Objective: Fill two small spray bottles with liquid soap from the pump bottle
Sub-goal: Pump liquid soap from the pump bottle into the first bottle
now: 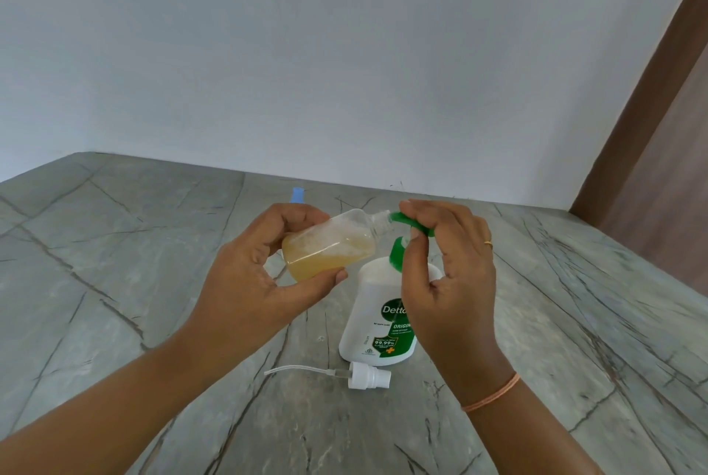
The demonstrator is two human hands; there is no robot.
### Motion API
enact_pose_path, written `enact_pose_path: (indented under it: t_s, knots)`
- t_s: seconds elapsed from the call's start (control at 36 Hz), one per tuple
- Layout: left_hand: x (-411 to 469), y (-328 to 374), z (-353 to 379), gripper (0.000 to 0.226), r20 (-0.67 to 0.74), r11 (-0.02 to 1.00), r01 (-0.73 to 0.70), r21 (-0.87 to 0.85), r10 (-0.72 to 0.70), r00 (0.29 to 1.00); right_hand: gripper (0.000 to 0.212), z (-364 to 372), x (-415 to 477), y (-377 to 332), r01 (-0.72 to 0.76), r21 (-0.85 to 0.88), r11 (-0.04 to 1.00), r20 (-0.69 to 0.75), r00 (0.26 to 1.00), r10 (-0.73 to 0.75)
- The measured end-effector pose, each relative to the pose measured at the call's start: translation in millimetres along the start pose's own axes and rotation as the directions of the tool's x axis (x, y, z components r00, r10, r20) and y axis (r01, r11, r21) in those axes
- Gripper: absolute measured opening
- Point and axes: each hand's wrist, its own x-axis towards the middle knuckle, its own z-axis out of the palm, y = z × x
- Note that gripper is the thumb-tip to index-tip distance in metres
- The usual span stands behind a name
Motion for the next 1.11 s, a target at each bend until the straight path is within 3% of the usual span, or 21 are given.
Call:
enact_pose_path:
  t_s: [1.11]
  knots:
    - [-1.8,-1.3,2.5,0.043,0.021,1.000,-0.001,-0.019,0.001,1.000,0.027,0.5,0.8,-0.6,-0.057,0.026,0.998,0.014,0.998,0.057]
